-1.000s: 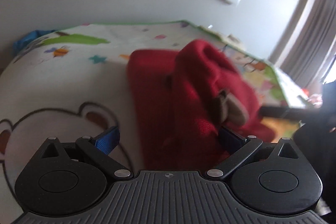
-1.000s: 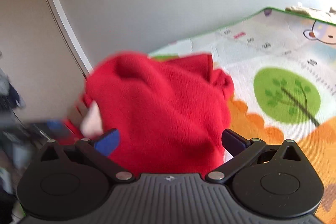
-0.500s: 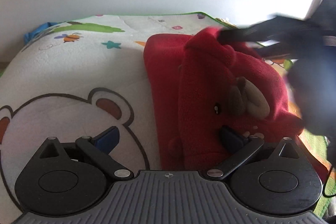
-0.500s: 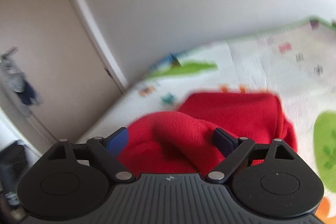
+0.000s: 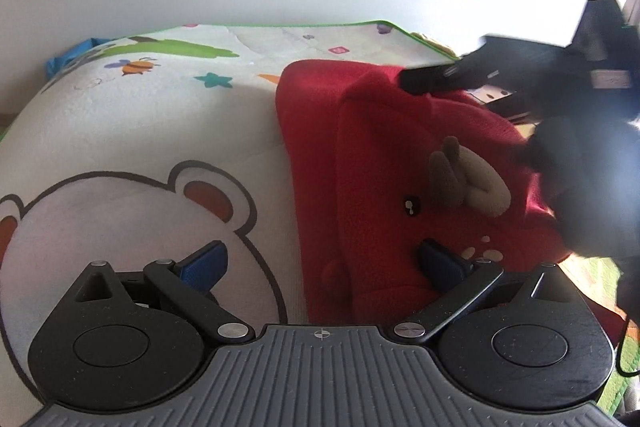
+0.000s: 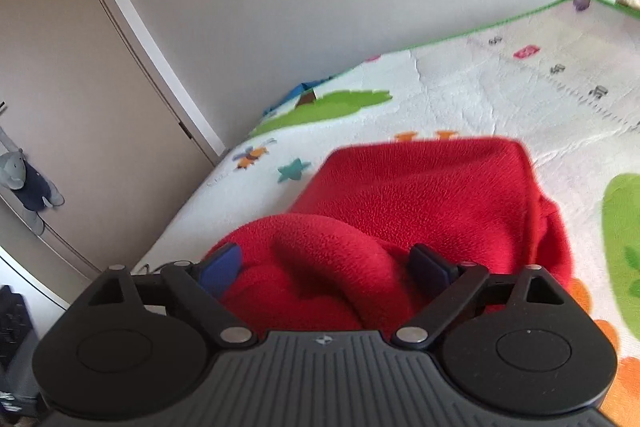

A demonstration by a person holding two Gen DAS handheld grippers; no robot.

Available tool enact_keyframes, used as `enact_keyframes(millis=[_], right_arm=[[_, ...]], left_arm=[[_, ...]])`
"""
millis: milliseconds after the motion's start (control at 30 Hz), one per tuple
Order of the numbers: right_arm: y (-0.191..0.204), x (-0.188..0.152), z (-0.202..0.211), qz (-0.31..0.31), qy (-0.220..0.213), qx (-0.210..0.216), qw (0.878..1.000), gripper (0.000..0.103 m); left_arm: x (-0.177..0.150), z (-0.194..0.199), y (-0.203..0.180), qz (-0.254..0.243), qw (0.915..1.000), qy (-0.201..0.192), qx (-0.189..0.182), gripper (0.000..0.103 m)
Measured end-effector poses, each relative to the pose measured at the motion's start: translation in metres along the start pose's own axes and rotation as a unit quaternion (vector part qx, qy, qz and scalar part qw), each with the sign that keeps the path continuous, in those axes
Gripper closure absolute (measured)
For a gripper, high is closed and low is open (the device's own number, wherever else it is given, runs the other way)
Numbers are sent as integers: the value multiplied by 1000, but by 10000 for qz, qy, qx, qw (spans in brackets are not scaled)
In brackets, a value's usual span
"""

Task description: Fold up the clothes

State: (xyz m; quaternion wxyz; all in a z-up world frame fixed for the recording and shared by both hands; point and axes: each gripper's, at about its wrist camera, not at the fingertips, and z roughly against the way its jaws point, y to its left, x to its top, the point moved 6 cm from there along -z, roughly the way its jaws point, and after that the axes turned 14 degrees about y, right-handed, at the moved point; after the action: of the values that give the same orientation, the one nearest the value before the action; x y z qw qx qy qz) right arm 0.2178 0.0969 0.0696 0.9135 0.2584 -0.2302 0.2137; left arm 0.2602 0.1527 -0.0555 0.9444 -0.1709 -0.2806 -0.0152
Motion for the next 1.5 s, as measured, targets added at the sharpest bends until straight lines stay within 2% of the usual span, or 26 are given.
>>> enact_keyframes(millis=[133, 267, 367, 500, 567, 700, 800, 867, 900, 1000, 1167, 1233, 1333, 1367, 1433, 1500], right_arm=[[0, -7, 45, 170, -421, -277, 9986, 4], [-11, -33, 65, 255, -419, -703, 9963, 2], [-25, -52, 65, 126, -291, -781, 9964, 2], [-45, -68, 67, -350, -316, -604, 9971, 2], [-46, -78, 73, -333, -420, -528, 9972, 0], [-42, -102, 76, -13, -318, -485, 9983, 0], [-42, -120, 61, 47, -42, -786, 9969, 0], [-42, -130, 46, 100, 96, -1079, 9941, 0], [-41, -132, 44, 108, 73, -1097, 9939, 0], [-41, -130, 51, 78, -16, -979, 9952, 0], [-48, -121, 71, -94, -307, -740, 9967, 0], [-47, -121, 78, -155, -337, -552, 9978, 0], [-34, -134, 75, 166, -52, -359, 9992, 0], [-28, -141, 71, 359, 103, -391, 9985, 0], [-19, -159, 58, 763, 398, -711, 9937, 0], [-21, -172, 55, 714, 350, -746, 9940, 0]], left_arm=[[0, -2, 1, 52, 10000, 18, -79, 0], [-1, 0, 2, 119, 9999, 13, -79, 0], [-2, 1, 0, 118, 9999, 3, -7, 0], [-1, 5, -2, 121, 9999, -36, 52, 0], [0, 11, -2, 146, 9999, -77, -32, 0], [7, 22, -3, 113, 9994, -244, -232, 0], [11, 19, -5, 15, 9995, -253, -169, 0], [11, 10, -6, -26, 9999, -103, 11, 0], [11, 6, -6, -77, 9999, -32, 123, 0], [11, 5, -8, -198, 9996, -43, 203, 0], [16, 17, -4, 36, 9986, -189, -500, 0], [15, 14, -5, 18, 9989, -135, -455, 0], [10, 5, -10, -107, 9994, 11, -323, 0], [8, 3, -11, -107, 9994, 43, -332, 0], [7, 2, -11, -59, 9992, 47, -397, 0], [6, 6, -11, -33, 9988, 23, -485, 0]])
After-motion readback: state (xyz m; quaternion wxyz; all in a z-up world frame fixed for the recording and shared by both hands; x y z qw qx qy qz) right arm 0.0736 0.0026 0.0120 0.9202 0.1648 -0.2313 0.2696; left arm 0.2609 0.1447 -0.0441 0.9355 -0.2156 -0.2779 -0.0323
